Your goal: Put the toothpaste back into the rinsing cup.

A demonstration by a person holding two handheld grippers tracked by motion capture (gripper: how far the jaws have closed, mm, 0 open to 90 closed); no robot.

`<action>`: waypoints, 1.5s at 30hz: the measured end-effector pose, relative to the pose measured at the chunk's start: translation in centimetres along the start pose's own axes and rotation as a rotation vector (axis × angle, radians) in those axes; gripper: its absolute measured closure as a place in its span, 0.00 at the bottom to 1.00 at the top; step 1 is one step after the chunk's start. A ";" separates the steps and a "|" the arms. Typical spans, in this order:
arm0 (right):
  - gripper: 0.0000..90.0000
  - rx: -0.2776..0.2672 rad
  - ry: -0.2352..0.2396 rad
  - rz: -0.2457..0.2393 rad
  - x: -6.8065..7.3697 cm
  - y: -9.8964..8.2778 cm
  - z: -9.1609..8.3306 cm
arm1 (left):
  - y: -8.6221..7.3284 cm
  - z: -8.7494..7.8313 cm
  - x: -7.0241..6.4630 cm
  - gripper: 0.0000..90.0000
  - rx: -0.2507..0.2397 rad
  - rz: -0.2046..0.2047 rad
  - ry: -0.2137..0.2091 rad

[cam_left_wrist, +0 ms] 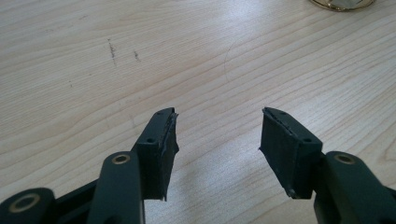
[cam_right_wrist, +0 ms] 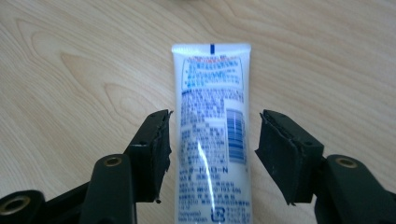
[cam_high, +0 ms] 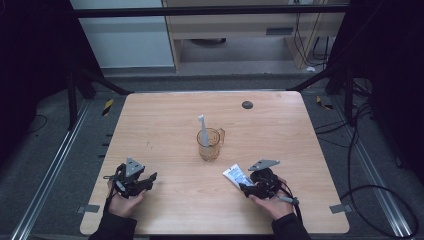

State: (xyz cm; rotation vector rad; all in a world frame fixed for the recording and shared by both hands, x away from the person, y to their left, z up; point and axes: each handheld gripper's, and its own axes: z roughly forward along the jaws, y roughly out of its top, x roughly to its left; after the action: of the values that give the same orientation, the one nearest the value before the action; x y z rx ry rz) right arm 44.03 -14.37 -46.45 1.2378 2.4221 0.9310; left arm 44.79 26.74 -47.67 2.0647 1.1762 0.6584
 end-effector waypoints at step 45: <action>0.42 0.215 0.029 -0.043 -0.2 3.3 3.7 | 0.0 0.3 0.1 0.49 0.020 0.009 -0.006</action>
State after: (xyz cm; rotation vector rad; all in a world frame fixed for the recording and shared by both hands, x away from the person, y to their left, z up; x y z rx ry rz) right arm 48.08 -11.56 -47.15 1.2422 2.6163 0.6955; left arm 45.02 26.70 -47.86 2.0886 1.1753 0.6464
